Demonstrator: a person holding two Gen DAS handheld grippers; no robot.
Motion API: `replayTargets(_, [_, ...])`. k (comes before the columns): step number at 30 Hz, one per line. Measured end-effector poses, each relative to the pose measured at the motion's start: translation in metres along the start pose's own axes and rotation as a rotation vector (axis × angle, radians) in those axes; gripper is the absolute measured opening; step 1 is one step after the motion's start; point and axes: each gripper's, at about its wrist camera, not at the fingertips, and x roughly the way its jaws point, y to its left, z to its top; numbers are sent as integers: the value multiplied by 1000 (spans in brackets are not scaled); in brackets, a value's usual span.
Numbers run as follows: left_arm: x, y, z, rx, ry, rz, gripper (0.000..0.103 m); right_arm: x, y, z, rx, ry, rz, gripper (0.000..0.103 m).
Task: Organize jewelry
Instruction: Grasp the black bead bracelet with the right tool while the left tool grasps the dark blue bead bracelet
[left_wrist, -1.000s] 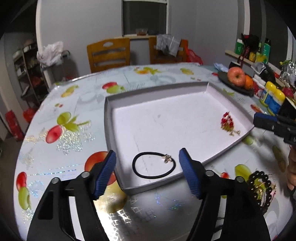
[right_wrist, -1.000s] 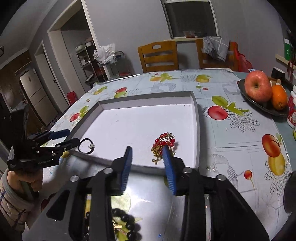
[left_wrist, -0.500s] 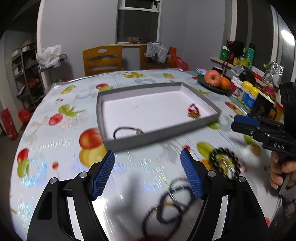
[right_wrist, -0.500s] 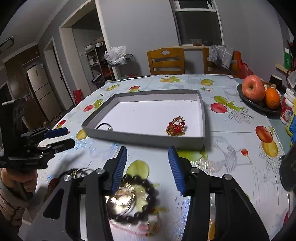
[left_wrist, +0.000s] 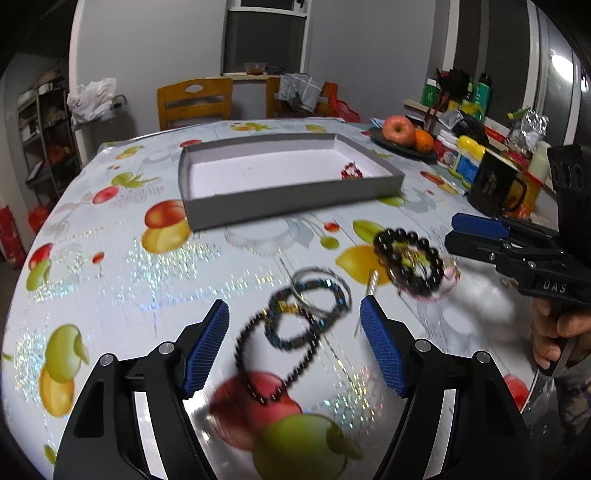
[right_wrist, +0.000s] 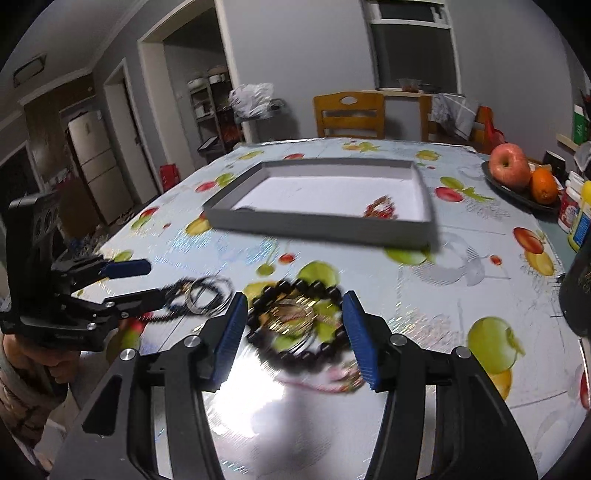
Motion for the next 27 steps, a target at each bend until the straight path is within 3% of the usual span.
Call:
replayTargets(2, [0, -4, -6, 10, 0, 7, 74, 2, 7, -5, -13, 11, 13, 53])
replayTargets(5, [-2, -8, -9, 28, -12, 25, 74, 7, 17, -11, -37, 36, 21, 41])
replayTargets(15, [-9, -4, -12, -5, -53, 35, 74, 34, 36, -11, -125, 137, -14, 35])
replayTargets(17, [-8, -4, -12, -3, -51, 32, 74, 41, 36, -11, -126, 160, -16, 26])
replayTargets(20, [-7, -4, -12, -5, -42, 24, 74, 43, 33, -10, -111, 164, -8, 15])
replayTargets(27, [-1, -5, -11, 8, -2, 18, 74, 32, 28, -10, -78, 103, 4, 15])
